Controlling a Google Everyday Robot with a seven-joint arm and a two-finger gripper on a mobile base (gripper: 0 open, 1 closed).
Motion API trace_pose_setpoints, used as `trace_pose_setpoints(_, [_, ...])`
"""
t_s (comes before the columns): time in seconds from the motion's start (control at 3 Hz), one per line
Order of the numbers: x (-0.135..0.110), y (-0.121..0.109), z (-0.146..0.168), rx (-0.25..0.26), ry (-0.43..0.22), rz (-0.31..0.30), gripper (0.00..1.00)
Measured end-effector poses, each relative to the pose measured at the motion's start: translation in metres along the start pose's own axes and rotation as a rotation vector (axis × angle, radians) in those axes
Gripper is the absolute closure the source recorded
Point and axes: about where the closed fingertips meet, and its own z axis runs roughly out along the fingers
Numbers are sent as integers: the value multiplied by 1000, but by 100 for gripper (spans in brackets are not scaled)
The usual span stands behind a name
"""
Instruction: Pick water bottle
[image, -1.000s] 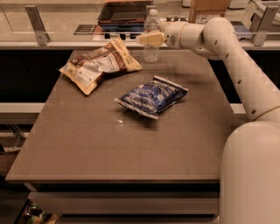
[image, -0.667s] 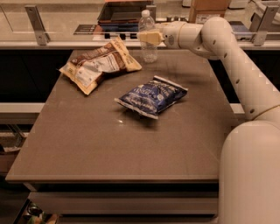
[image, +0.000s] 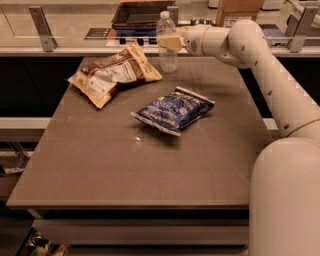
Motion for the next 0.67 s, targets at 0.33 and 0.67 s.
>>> trace_pose_setpoints(0.33, [1,2,3,-4,0,1,100])
trace_pose_setpoints(0.67, [-2,6,3,-13,-6,9,100])
